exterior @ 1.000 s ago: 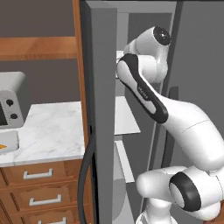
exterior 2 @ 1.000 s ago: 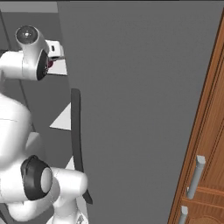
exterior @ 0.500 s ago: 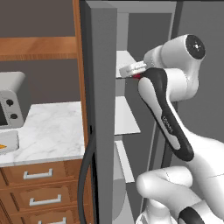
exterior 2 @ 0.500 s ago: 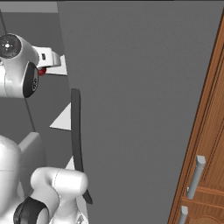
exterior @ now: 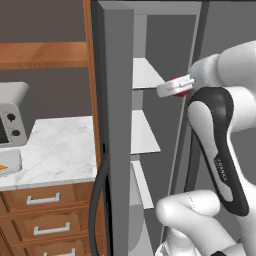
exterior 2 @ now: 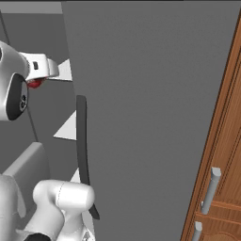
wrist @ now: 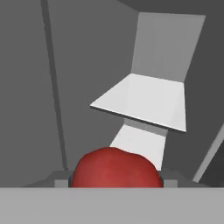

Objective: Take the carrot and bell pepper out of the freezer and place them in the tupperware container on the counter. Then put the tupperware containing the vegetables back in the freezer.

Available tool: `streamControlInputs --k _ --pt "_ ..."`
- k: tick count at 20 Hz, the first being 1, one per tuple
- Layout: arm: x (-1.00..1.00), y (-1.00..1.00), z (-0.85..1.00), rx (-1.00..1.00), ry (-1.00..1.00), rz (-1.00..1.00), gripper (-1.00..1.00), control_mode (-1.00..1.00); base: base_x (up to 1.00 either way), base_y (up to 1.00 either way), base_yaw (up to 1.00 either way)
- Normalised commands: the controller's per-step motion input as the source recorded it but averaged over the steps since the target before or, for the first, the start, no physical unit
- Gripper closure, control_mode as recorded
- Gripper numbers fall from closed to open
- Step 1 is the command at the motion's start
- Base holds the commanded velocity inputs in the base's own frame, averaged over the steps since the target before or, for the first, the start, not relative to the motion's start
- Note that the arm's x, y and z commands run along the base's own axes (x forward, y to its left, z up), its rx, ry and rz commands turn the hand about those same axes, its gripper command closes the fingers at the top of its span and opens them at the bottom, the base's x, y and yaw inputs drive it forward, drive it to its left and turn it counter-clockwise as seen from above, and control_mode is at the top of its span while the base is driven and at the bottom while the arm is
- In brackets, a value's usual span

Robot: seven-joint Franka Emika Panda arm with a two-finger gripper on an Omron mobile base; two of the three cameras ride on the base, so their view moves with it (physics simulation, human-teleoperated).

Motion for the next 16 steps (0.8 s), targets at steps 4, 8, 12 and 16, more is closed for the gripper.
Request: streamControlInputs --k 4,8,12,16 --pt "-0.71 -0.19 0.0 -0.09 0.05 -0.07 1.0 -1.0 0.0 0.0 0.0" --pt "-0.64 -0.3 0.01 -0.02 0.1 -0.07 1.0 -1.0 0.0 0.0 0.0" --pt "-0.46 -0.28 0.09 0.0 0.18 -0.04 1.0 -1.0 0.0 0.0 0.0" --pt "-0.31 -0.26 0.0 0.0 0.13 0.0 1.0 -1.0 0.0 0.0 0.0"
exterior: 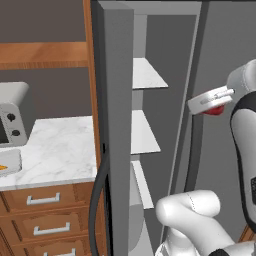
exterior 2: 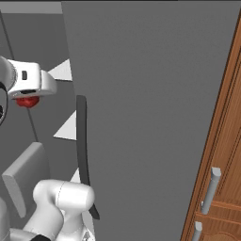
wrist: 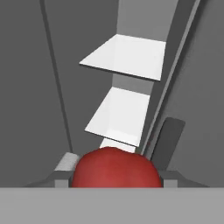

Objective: Take the carrot and bell pepper out of the freezer and place them in the tupperware container on the counter. Then put the tupperware containing the vegetables back in the freezer.

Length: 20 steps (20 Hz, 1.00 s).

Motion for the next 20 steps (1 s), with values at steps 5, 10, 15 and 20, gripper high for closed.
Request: streamControlInputs --k 5,10,15,20 --pt "-0.31 -0.23 -0.08 -0.01 0.04 -0.08 1.0 -1.0 0.0 0.0 0.0" --pt "-0.01 -0.07 -0.08 -0.01 0.0 -0.05 1.0 -1.0 0.0 0.0 0.0" --pt "0.0 -0.03 0.0 0.0 0.0 -0.03 1.0 -1.0 0.0 0.0 0.0" --pt "0.0 -0.07 -0.02 0.0 0.0 -0.05 1.0 -1.0 0.0 0.0 0.0"
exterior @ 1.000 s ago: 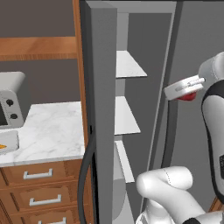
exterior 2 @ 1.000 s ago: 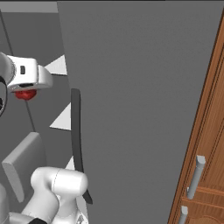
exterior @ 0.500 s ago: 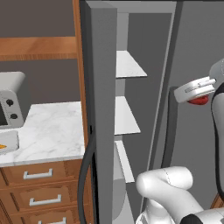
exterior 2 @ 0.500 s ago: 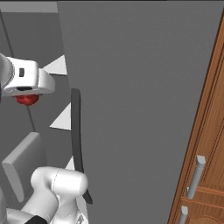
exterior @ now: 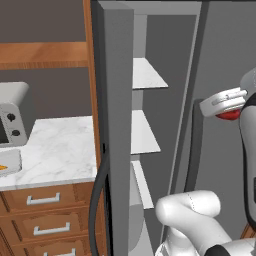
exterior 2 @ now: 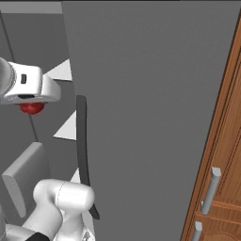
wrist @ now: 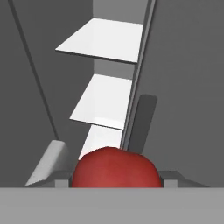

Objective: Take the carrot and bell pepper out of the freezer and place them in the tupperware container on the counter. Then put the tupperware containing the vegetables back in the freezer.

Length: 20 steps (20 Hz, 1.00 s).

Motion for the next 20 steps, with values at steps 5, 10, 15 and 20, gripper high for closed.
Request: streamControlInputs --k 5,10,15,20 --pt "0.0 -0.04 -0.01 0.0 0.0 -0.03 1.0 1.0 -0.07 -0.06 -0.01" --pt "0.0 0.0 0.0 0.0 0.0 0.0 1.0 1.0 -0.84 -0.28 -0.07" --pt "0.0 0.0 0.0 0.0 0.0 0.0 1.0 1.0 -1.0 -0.18 -0.07" --pt "0.0 0.0 0.0 0.0 0.0 0.0 1.0 1.0 -1.0 0.19 0.0"
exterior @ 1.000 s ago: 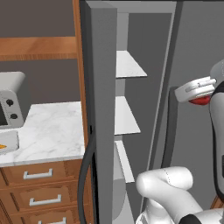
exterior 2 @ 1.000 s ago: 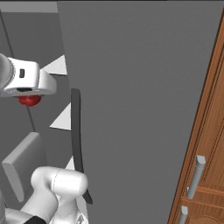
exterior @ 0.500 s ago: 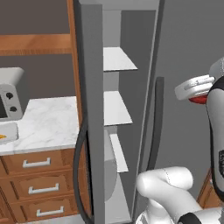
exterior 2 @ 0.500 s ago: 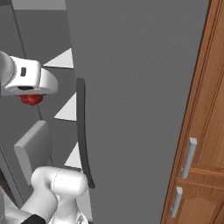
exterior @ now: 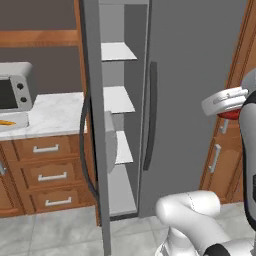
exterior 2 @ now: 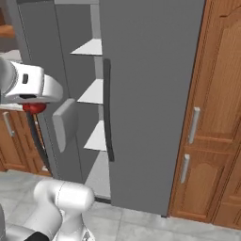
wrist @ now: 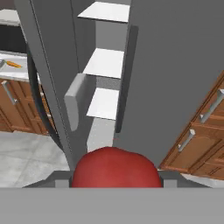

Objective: Take the carrot and bell pepper out of the freezer and place them in the tupperware container on the counter. Then put the tupperware containing the vegetables back in the freezer.

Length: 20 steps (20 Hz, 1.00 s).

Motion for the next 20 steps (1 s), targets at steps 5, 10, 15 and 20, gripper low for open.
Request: streamControlInputs --k 5,10,15,20 --pt "0.0 0.0 0.0 0.0 0.0 0.0 1.0 1.0 -0.56 1.0 0.0" --pt "0.0 0.0 0.0 0.0 0.0 0.0 1.0 1.0 -0.49 1.0 0.0" --pt "0.0 0.0 0.0 0.0 0.0 0.0 1.0 1.0 -0.5 1.0 0.0" --pt "0.0 0.0 0.0 0.0 0.0 0.0 1.0 1.0 0.39 1.0 -0.07"
